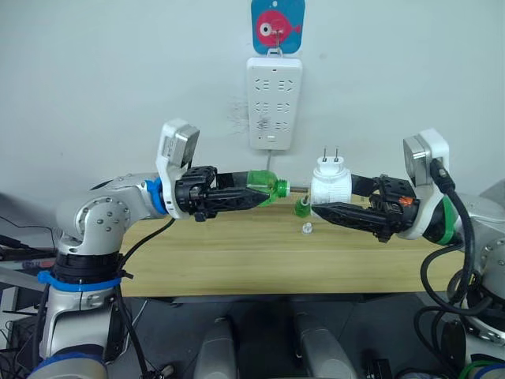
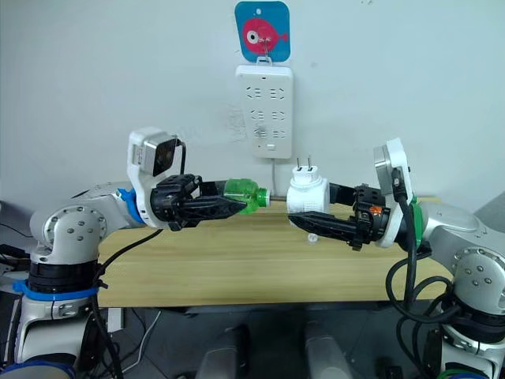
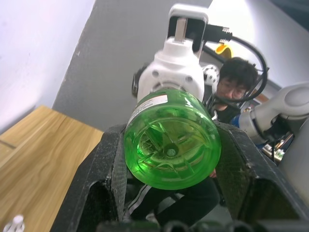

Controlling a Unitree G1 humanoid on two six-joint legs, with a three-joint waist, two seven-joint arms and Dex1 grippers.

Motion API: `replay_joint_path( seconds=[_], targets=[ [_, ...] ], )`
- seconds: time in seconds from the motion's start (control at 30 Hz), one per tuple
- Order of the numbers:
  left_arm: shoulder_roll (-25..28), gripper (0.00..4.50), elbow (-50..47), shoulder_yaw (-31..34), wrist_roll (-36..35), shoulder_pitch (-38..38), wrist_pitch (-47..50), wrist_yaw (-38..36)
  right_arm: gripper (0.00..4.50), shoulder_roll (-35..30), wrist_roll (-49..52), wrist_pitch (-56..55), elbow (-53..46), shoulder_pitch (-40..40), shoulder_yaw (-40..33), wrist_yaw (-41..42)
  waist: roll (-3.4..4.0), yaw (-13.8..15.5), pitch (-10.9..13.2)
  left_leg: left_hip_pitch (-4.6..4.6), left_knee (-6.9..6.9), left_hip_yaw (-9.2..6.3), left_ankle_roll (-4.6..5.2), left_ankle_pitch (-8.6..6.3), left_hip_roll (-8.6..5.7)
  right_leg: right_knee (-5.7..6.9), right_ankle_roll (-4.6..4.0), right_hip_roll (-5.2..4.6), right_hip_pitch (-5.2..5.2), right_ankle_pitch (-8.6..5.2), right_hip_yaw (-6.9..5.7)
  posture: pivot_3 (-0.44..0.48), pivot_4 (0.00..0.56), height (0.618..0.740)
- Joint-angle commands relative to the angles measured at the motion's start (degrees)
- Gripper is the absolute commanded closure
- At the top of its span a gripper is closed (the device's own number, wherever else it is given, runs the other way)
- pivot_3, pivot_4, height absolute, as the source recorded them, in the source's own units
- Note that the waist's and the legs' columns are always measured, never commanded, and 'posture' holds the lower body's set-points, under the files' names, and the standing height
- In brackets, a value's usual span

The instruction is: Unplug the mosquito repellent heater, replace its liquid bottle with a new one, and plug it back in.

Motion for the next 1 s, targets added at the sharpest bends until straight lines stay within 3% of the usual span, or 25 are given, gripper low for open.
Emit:
replay_joint_path(
  seconds=[0.03, 0.47, 1.0],
  targets=[
    [0.8, 2.27, -2.2, 1.1, -2.2, -0.4, 0.9, -0.1, 1.5, -1.0, 5.1, -0.9, -0.1, -1.2, 0.0, -2.9, 0.0, 0.0, 0.0, 0.0, 0.0, 0.0, 0.0, 0.0, 0.01, 0.0, 0.0, 0.01, -0.01, 0.0, 0.0, -0.047, 0.213, 0.74],
    [-1.6, 2.27, -2.7, -0.7, -2.0, -0.6, 0.7, 0.6, 1.5, -2.5, 11.7, -5.3, 0.1, -0.9, 4.5, -10.4, 0.0, 0.0, 0.0, -0.01, -0.01, 0.01, 0.0, 0.0, 0.01, -0.01, 0.0, 0.02, -0.02, 0.0, 0.01, -0.059, 0.217, 0.74],
    [-2.1, 2.27, -3.3, -2.3, -1.3, -0.4, 0.2, -0.8, 1.5, -6.1, 13.9, -8.1, 2.5, -0.8, 7.0, -12.7, 0.0, 0.0, 0.0, -0.01, -0.01, 0.02, 0.0, 0.0, 0.01, -0.03, 0.0, 0.01, -0.02, 0.0, 0.03, -0.066, 0.227, 0.74]
  ],
)
